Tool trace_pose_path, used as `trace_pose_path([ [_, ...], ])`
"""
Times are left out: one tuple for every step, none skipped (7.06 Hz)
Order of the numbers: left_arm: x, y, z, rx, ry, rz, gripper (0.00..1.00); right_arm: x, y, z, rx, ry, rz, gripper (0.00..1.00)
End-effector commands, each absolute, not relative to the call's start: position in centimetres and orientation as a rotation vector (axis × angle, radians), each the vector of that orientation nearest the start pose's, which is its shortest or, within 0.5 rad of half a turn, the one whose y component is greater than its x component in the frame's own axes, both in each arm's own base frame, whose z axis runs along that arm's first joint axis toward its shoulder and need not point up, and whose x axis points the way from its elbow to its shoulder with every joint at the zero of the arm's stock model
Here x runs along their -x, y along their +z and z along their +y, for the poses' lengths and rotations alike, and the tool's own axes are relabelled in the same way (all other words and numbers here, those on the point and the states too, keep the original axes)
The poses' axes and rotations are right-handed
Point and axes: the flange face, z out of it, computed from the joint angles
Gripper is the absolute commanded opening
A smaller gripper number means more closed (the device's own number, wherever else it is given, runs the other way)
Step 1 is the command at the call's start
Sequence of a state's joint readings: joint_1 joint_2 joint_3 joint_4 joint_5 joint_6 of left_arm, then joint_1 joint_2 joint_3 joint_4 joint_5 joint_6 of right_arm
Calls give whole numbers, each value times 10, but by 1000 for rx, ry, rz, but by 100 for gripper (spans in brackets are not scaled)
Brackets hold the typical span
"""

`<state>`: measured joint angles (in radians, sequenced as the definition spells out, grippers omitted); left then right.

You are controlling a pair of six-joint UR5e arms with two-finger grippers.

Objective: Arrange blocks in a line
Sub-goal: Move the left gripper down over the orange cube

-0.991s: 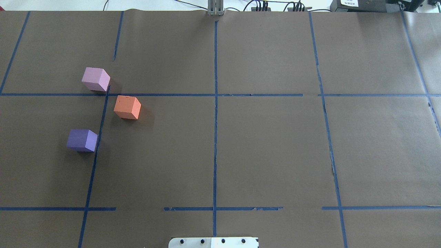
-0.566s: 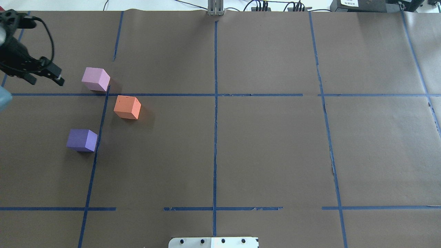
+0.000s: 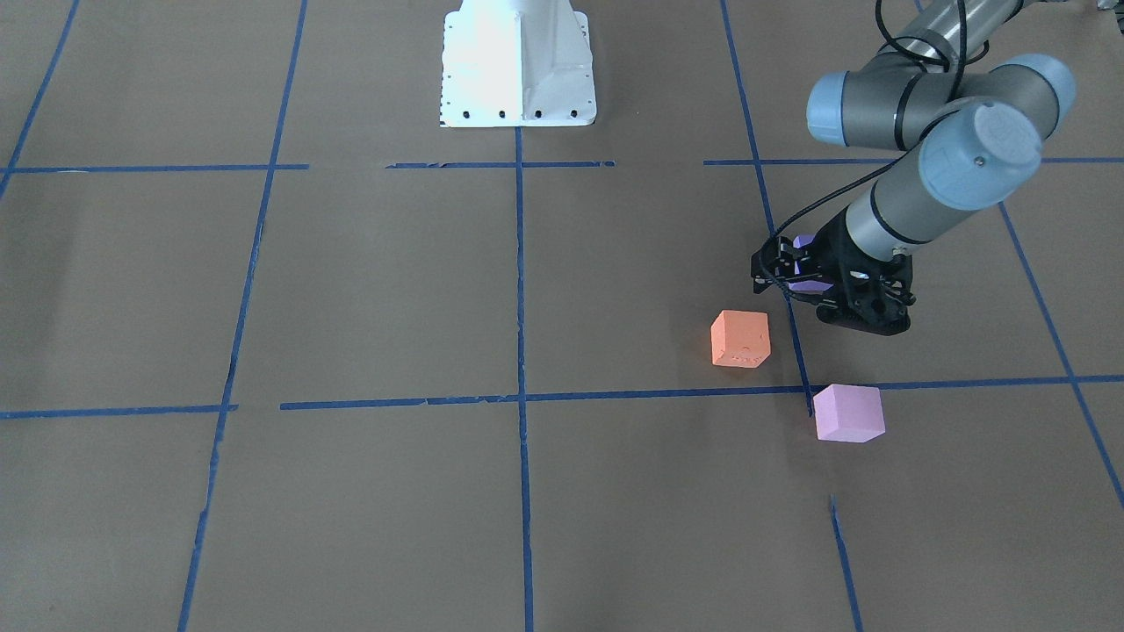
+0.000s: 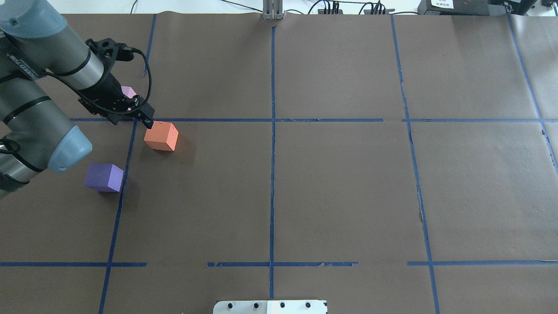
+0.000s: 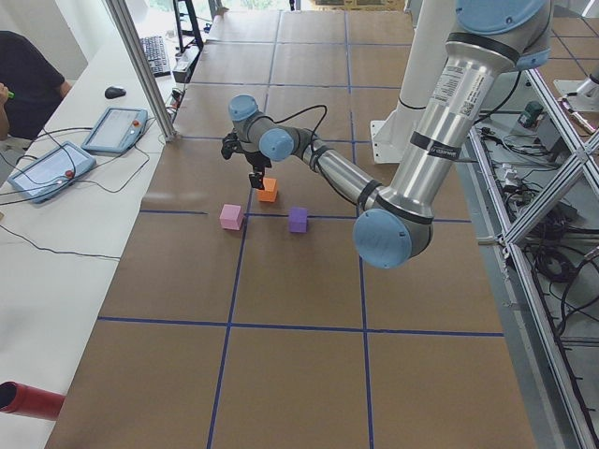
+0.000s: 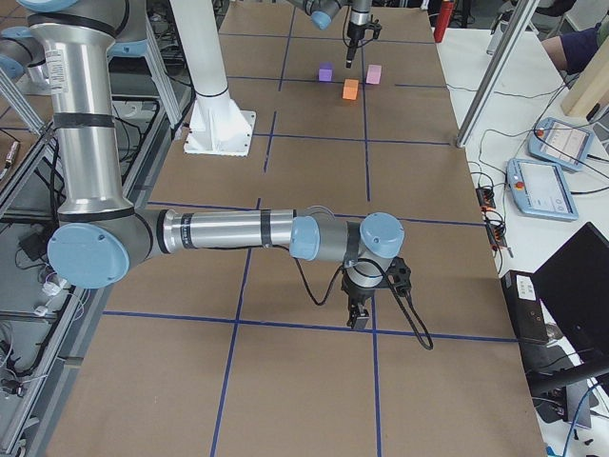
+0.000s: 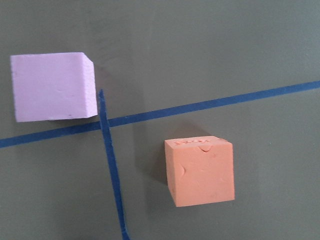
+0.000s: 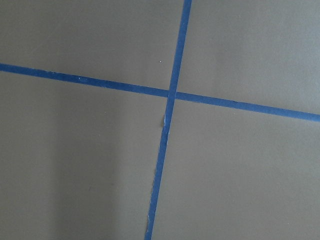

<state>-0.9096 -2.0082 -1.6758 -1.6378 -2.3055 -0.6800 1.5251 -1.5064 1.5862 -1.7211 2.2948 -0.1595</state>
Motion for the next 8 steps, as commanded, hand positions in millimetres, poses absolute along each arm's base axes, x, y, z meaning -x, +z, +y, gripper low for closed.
trace_pose_path([
  [-362,342,-548,26,125,923,99,-44,637,-515,26,-171,-727,100],
  [-372,346,-550,20,113,943,98,-44,637,-515,26,-171,-727,100],
  [-378,358,-553,26,109,938,99,-44,637,-515,26,-171,-727,100],
  [-380,358,-556,35,66,929,98,-44,637,-515,26,-171,-727,100],
  [-382,359,-557,36,37,916,97,-44,637,-515,26,-171,-727,100],
  [-384,360,-556,50,-7,907,97,-44,637,-515,26,-171,-727,100],
  [-398,367,-551,49,-13,894,96,-44,637,-515,26,-171,-727,100],
  [-406,374,-548,63,-14,888,97,-44,637,-515,26,-171,-727,100],
])
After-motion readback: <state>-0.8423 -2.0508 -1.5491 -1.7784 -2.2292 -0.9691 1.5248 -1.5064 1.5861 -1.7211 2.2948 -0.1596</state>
